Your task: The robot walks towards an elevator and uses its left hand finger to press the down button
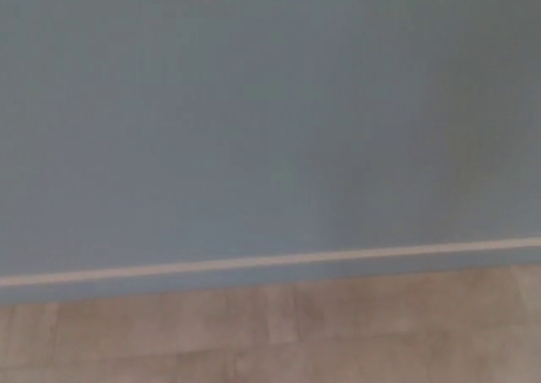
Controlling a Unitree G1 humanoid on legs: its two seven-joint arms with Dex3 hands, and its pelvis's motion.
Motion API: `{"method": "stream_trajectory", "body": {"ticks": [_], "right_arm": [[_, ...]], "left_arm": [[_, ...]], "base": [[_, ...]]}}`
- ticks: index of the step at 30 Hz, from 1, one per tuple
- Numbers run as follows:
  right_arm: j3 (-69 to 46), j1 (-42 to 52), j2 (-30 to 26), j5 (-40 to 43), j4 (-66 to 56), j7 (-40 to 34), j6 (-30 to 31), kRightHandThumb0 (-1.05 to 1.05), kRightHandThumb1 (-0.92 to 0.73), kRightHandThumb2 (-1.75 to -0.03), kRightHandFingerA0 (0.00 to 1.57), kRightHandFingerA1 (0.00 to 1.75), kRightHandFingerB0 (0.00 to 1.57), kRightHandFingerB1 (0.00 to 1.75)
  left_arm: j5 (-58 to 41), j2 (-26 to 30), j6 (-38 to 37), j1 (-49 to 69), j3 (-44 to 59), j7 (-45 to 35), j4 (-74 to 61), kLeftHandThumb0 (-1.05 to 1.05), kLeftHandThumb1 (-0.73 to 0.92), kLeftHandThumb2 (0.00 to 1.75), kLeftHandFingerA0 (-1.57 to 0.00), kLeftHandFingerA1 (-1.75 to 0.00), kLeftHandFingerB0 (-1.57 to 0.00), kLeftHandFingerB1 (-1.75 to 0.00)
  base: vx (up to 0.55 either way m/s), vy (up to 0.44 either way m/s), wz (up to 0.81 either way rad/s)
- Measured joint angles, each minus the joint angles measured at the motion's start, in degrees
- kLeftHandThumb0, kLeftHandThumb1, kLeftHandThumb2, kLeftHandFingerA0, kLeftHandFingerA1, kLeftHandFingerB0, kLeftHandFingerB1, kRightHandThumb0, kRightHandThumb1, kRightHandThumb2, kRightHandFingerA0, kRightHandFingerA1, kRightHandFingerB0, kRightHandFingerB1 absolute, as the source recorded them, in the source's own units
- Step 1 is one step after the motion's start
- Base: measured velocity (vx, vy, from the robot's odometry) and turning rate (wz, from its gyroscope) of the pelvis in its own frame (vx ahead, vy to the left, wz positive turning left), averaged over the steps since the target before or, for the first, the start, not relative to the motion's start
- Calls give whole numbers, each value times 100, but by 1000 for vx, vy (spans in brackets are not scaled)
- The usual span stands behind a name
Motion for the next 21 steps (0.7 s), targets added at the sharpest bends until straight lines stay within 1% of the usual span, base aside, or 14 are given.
{"method": "stream_trajectory", "body": {"ticks": [5,6,7,8,9,10,11,14,15,17,18,19,20,21], "right_arm": [[-5,3,2,5,-9,8,-8,-38,-58,-58,75,57,50,36],[-5,15,2,5,-7,10,-10,-38,-58,-58,73,58,50,36],[-6,7,3,4,-1,11,3,-39,-58,-58,73,59,50,36],[3,9,32,0,-6,19,-1,-39,-58,-58,73,59,50,36],[2,13,26,1,-18,17,-22,-45,-47,-81,68,68,43,50],[0,5,-21,1,-21,7,-19,-45,-47,-81,68,68,43,50],[2,8,-36,0,-20,5,-19,-39,-58,-58,74,58,50,36],[6,-3,-42,0,-21,5,-23,-38,-57,-58,75,59,50,37],[1,-3,-41,3,-18,6,-22,-46,-47,-79,72,68,45,50],[-12,-1,-41,8,-4,7,-19,-46,-47,-79,72,67,46,50],[-17,-1,-41,11,2,7,-16,-46,-48,-80,72,68,44,50],[-19,-1,-40,12,6,7,-12,-46,-48,-80,72,68,44,50],[-20,2,-34,12,9,9,-8,-39,-58,-58,77,59,51,36],[-20,12,-33,13,12,12,-3,-39,-58,-58,77,59,51,36]], "left_arm": [[5,-18,-2,95,-50,26,-78,-40,73,62,-56,-62,-51,-42],[10,-12,-2,119,-70,28,-100,-40,74,62,-57,-65,-51,-42],[22,-24,-2,147,-110,34,-139,-40,74,62,-58,-65,-51,-42],[31,-5,-14,179,-135,42,-167,-40,74,62,-58,-65,-51,-42],[34,-10,-15,178,-147,45,-181,-42,73,62,-58,-61,-51,-41],[46,-41,-26,163,-162,43,-210,-42,73,62,-58,-61,-51,-41],[50,-58,-20,160,-164,41,-183,-44,72,62,-59,-55,-51,-40],[54,-65,-7,89,-136,29,-29,-44,71,61,-59,-53,-52,-40],[53,-65,4,57,-119,24,25,-42,73,62,-60,-58,-51,-40],[54,-65,17,16,-88,20,91,-43,70,61,-59,-57,-54,-41],[54,-66,26,6,-79,20,107,-42,70,61,-60,-62,-52,-41],[56,-65,33,-3,-70,21,117,-42,70,61,-60,-62,-52,-41],[59,-66,42,-10,-66,23,117,-39,72,62,-57,-62,-51,-42],[61,-68,46,-16,-61,25,114,-39,72,62,-57,-62,-51,-42]], "base": [[186,-37,4],[239,-121,10],[260,-133,-146],[280,-119,37],[269,-75,22],[254,-73,-1],[255,-65,1],[98,-105,-3],[42,-82,-9],[6,-17,-5],[80,1,-16],[83,26,-12],[0,0,0],[111,123,-3]]}}
